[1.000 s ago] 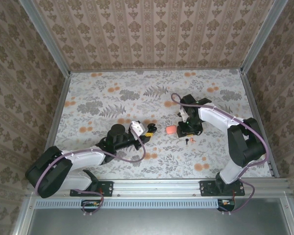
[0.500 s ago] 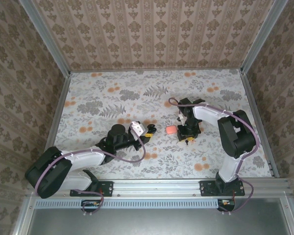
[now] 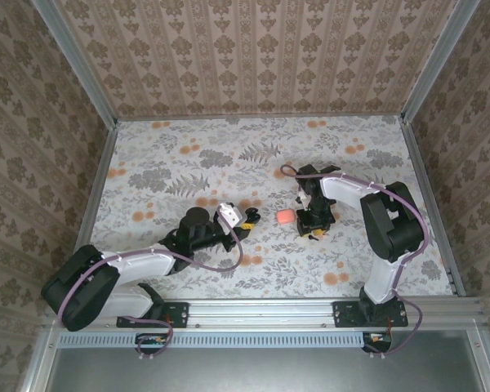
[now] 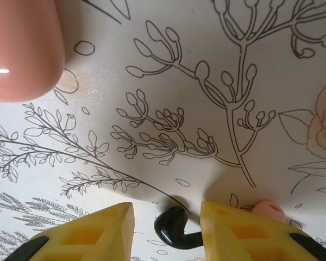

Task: Insert wireless bluetooth earbuds into charging case

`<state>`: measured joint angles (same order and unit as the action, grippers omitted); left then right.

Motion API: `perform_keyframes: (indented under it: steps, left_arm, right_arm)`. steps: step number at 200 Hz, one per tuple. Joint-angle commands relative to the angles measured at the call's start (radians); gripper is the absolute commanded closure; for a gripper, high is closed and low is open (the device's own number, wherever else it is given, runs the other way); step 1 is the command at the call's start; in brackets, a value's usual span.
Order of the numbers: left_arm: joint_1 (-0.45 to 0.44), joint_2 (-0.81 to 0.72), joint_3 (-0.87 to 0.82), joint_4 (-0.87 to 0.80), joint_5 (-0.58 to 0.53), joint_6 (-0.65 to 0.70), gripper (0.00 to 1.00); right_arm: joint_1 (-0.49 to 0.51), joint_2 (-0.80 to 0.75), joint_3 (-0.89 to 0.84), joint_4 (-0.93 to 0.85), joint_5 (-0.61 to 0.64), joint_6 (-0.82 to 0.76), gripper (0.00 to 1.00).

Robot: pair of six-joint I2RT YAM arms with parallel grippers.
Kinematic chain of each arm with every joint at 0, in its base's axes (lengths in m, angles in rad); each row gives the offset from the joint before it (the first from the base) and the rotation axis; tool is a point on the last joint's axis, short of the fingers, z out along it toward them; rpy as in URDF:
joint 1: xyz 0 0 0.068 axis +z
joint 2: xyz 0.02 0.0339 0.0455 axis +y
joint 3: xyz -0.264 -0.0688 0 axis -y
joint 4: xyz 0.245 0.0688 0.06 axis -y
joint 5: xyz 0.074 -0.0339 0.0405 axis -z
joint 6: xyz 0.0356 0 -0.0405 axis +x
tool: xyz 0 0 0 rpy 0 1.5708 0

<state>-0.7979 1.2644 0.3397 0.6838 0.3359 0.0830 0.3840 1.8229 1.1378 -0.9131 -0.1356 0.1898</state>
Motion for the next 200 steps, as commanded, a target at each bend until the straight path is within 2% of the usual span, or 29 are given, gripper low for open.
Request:
perform_keyframes:
  steps: [1,96,150,200]
  left_arm:
    - [-0.003,-0.002,0.009,0.009,0.007,0.021,0.86]
    - [-0.004,0.013,0.016,0.013,0.014,0.017,0.86]
    - [-0.004,-0.006,0.011,-0.001,0.009,0.019,0.86]
    - [-0.003,-0.019,0.002,-0.006,0.002,0.018,0.86]
  right_arm:
    - [-0.001,0.006,-0.011,-0.056,-0.014,0.023,0.61]
    - [0.024,-0.049,-0.041,-0.052,-0.117,0.052,0.60]
    - [0.013,-0.071,0.017,-0.106,-0.043,0.031,0.59]
    - [0.019,0.018,0.063,-0.190,-0.015,-0.083,0.59]
